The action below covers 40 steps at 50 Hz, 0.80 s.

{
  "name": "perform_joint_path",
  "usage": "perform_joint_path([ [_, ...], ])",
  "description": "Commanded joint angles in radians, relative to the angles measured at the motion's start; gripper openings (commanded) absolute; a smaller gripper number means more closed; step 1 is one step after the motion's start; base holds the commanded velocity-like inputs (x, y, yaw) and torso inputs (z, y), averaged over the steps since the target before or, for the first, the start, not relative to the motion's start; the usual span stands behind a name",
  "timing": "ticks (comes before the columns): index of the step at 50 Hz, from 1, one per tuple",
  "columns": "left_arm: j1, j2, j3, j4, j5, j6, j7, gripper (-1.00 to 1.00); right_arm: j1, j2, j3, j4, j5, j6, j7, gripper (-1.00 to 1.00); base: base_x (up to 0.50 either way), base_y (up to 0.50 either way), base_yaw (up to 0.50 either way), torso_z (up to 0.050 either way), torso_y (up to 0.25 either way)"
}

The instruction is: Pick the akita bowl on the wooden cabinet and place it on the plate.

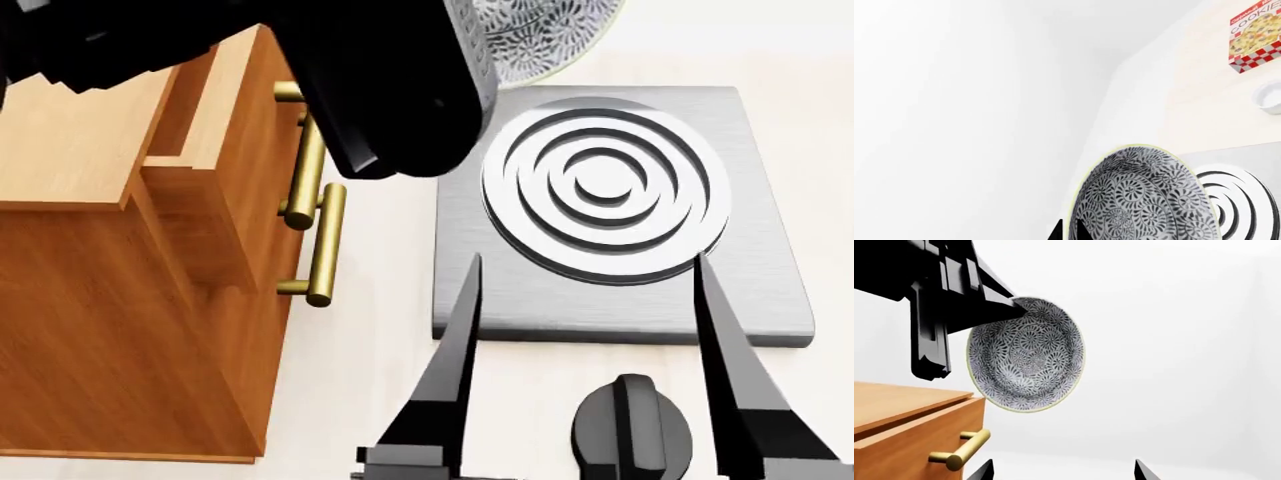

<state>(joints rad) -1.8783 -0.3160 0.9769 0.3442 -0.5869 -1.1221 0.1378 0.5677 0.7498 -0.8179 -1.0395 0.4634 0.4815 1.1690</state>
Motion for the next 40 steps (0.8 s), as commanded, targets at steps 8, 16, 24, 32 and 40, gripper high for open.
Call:
perform_joint_path([
  [8, 0.013, -0.030, -0.009, 0.022, 0.016, 0.016, -0.004, -1.00, 0.156, 0.018, -0.122, -0.002, 0.072, 0.008, 0.084, 1.00, 0.00, 0.00, 0.00, 0.000, 0.001],
  [16, 0.017, -0.070, -0.035, 0.076, -0.022, 0.020, 0.026, -1.00, 0.160, 0.041, -0.117, 0.027, 0.086, -0.023, 0.087, 1.00, 0.00, 0.00, 0.00, 0.000, 0.000],
  [24, 0.027, -0.090, -0.042, 0.109, -0.041, 0.012, 0.030, -1.00, 0.175, 0.042, -0.115, 0.029, 0.093, -0.009, 0.091, 1.00, 0.00, 0.00, 0.00, 0.000, 0.000],
  [32, 0.044, -0.098, -0.040, 0.120, -0.044, 0.016, 0.026, -1.00, 0.188, 0.046, -0.108, 0.041, 0.106, -0.008, 0.087, 1.00, 0.00, 0.00, 0.00, 0.000, 0.001],
  [40, 0.048, -0.095, -0.038, 0.124, -0.048, 0.019, 0.025, -1.00, 0.209, 0.039, -0.104, 0.049, 0.122, -0.002, 0.080, 1.00, 0.00, 0.00, 0.00, 0.000, 0.000],
])
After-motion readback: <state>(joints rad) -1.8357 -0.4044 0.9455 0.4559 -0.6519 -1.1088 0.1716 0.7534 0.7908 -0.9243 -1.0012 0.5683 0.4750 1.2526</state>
